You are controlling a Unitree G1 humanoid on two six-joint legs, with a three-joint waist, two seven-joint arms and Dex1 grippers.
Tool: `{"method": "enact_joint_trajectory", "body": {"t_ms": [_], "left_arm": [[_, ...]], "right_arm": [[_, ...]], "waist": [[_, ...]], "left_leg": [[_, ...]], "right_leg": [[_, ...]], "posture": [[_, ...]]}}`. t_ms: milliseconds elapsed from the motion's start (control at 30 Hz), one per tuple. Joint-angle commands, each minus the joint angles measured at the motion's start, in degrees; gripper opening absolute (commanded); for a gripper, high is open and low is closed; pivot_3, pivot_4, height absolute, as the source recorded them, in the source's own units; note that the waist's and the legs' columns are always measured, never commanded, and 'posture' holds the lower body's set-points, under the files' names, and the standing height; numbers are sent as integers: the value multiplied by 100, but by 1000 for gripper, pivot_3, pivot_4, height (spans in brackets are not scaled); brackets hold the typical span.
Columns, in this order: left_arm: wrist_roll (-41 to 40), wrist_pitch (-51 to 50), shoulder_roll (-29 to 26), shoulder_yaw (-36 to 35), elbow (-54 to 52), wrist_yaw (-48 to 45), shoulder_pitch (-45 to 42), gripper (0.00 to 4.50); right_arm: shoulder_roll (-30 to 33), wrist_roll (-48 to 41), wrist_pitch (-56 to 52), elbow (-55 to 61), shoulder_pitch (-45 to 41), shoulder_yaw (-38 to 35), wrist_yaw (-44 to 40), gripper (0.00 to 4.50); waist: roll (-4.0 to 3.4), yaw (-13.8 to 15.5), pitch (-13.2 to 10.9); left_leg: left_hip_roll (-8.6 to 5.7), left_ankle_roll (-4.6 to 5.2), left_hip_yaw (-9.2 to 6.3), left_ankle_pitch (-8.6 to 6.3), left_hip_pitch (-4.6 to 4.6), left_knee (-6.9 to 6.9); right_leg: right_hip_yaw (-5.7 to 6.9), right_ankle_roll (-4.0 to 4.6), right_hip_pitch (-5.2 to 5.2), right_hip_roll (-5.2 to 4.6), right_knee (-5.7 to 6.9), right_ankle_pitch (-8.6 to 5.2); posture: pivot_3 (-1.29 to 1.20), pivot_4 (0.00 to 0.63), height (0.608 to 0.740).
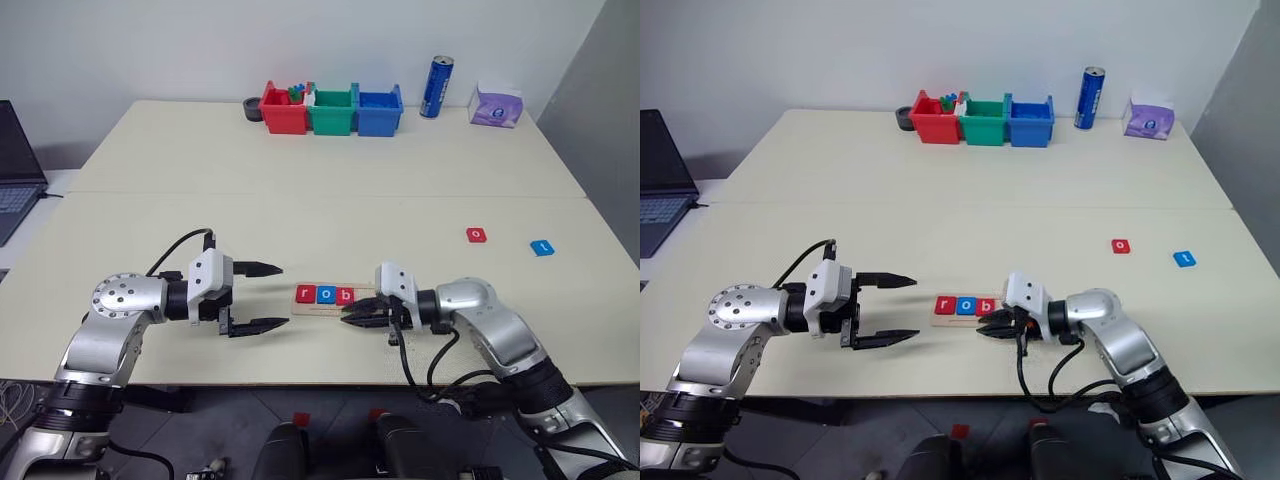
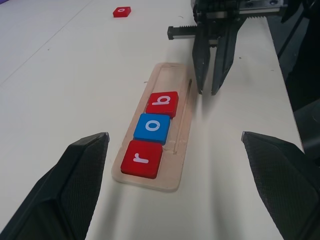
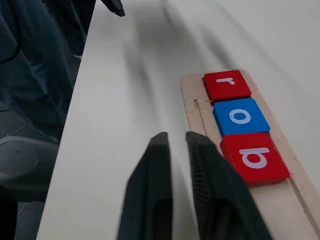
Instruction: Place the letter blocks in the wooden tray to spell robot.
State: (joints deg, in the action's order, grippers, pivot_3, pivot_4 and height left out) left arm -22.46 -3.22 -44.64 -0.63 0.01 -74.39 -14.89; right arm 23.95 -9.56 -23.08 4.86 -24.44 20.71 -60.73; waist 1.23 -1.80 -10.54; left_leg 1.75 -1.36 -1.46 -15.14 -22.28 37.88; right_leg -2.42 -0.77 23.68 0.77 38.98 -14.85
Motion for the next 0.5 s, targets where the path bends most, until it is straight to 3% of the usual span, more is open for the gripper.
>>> {"method": "enact_joint_trajectory", "body": {"t_ms": [33,500], "left_arm": [[-27,50,-51,-97,-174,2,0,4500],[-23,-1,-71,-98,-247,23,24,4500]], "right_arm": [[-98,118,124,102,-18,12,285,50],[-335,438,394,-474,-294,67,682,50]], "waist": [[0,1,0],[0,1,0]], "left_leg": [[0,0,0,0,-1,0],[-1,0,0,0,-25,2]], "right_leg": [[0,0,0,0,0,0],[0,1,21,0,0,0]], "posture": [[0,150,740],[0,150,740]]}}
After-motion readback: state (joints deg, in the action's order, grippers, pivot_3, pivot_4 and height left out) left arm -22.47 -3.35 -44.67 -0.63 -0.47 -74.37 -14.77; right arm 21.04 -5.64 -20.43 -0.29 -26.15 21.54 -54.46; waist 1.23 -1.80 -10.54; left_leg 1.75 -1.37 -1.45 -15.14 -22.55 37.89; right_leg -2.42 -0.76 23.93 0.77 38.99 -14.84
